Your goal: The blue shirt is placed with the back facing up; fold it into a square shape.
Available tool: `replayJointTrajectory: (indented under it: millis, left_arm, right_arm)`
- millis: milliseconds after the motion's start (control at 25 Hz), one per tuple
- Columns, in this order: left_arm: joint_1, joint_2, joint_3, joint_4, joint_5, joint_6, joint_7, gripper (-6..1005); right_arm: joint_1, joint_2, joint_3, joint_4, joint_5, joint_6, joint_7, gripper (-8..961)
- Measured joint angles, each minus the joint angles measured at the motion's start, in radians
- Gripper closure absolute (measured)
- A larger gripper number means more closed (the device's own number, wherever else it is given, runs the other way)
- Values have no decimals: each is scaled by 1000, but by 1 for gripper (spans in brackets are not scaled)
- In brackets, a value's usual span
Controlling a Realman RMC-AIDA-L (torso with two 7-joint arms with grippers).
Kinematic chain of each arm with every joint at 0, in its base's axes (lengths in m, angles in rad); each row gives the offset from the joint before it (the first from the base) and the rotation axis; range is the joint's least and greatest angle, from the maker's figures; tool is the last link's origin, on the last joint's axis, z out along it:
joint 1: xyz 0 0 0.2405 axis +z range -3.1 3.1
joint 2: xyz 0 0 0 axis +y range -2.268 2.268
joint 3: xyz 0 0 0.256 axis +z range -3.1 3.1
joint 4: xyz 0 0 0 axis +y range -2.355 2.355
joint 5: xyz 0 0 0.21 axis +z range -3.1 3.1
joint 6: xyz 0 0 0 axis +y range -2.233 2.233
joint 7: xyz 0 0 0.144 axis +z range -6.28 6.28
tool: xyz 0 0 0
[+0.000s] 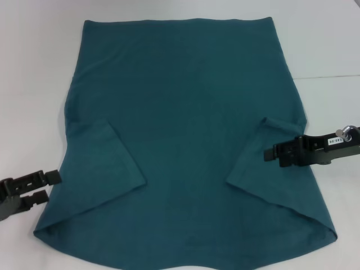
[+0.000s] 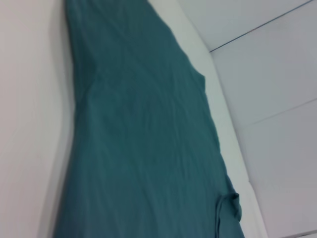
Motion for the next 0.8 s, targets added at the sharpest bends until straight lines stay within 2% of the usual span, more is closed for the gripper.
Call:
replayJointTrajectory:
  millis: [280, 400, 800]
  left_arm:
    - [3, 0, -3, 0, 19, 13, -30, 139]
    - [4, 1, -4, 1, 41, 15, -58, 139]
    - [12, 2, -39, 10, 103, -6, -148, 139]
  right_arm:
    - [5, 1, -10, -2, 1, -20, 7, 355]
    - [2, 1, -6, -5, 2, -32, 8, 139]
    - [-1, 0, -3, -10, 0, -38, 13, 147]
